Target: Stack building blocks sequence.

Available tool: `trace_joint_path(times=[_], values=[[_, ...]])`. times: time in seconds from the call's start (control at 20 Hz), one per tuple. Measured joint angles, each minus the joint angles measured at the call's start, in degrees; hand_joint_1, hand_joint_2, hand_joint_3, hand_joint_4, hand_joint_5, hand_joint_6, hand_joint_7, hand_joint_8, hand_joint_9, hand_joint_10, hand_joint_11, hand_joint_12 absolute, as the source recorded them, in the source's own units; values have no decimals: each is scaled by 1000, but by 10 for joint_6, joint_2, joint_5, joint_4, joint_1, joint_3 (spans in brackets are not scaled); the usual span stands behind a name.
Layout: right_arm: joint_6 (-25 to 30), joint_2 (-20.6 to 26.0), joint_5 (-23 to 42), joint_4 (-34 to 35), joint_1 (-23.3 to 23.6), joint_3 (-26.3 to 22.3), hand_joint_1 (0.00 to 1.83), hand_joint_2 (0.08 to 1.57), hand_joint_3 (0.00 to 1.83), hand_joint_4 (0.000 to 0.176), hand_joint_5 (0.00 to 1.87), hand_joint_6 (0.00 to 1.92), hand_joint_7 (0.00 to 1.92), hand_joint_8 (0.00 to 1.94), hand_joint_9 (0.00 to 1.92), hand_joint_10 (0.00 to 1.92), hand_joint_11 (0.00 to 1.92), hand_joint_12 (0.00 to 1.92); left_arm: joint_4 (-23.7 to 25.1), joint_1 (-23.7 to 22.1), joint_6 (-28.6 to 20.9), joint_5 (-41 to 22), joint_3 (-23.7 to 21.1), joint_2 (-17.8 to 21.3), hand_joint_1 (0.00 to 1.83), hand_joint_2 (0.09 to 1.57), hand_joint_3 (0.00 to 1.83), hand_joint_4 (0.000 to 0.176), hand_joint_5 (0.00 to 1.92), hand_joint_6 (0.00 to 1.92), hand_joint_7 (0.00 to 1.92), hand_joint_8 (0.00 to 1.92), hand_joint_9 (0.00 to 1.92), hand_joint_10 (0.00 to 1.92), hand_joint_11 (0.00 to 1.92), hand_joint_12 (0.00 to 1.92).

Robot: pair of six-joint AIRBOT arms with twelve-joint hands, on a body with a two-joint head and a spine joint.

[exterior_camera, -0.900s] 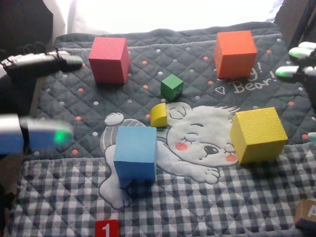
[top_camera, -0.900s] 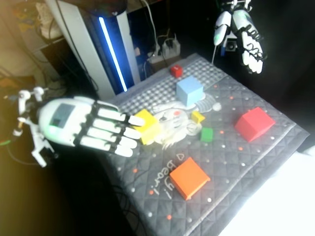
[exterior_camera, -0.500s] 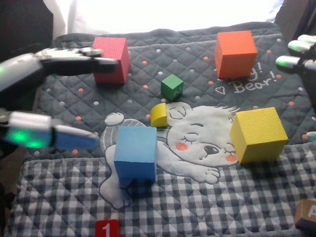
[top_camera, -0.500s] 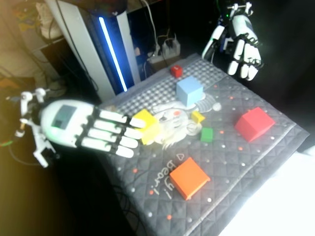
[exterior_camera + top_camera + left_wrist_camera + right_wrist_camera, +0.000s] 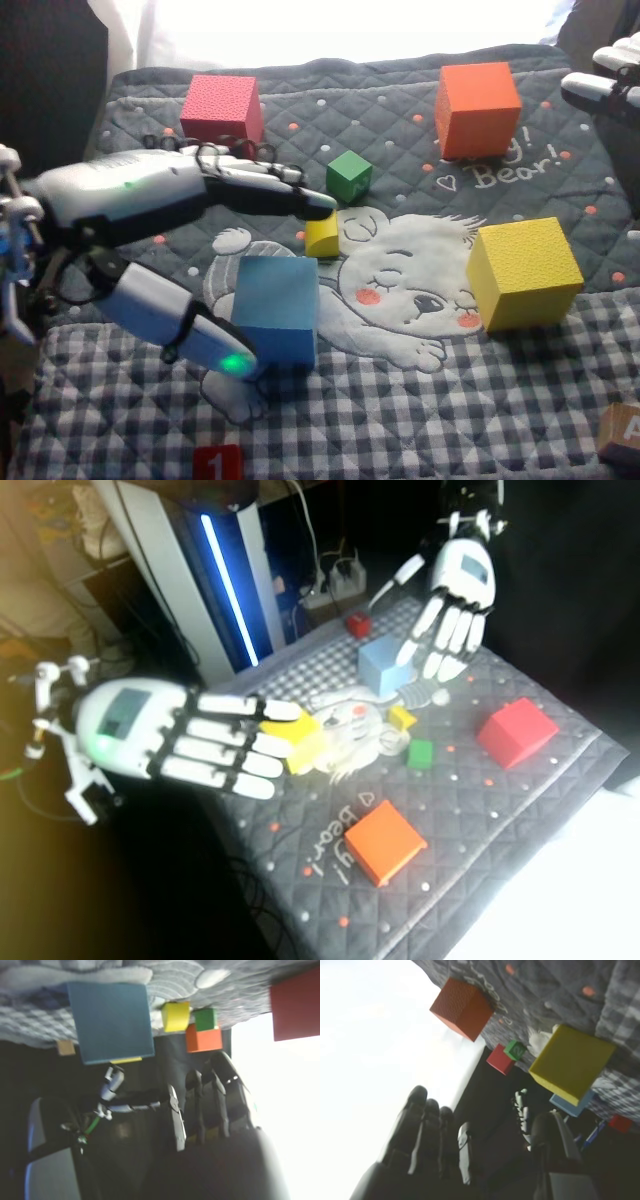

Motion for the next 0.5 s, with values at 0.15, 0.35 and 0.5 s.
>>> trace_joint_path(times=[0.15, 0.35, 0.5], values=[[-1, 0, 2, 1, 0, 0, 933, 1154, 0, 176, 0, 0, 0, 0, 0, 0, 0, 0, 54, -11, -25, 37, 12, -26, 698, 784, 2, 176, 336, 2, 203, 1, 124, 1, 0, 1025], [-1, 0, 2, 2, 0, 0, 841, 1160, 3, 176, 0, 0, 0, 0, 0, 0, 0, 0, 97, -19, -27, 88, 19, -46, 730, 803, 1, 176, 320, 0, 175, 0, 113, 2, 0, 972], [-1, 0, 2, 2, 0, 0, 808, 1166, 3, 176, 0, 0, 8, 3, 0, 0, 0, 0, 99, -19, -28, 96, 21, -49, 794, 854, 4, 162, 359, 3, 252, 5, 175, 10, 0, 1133]])
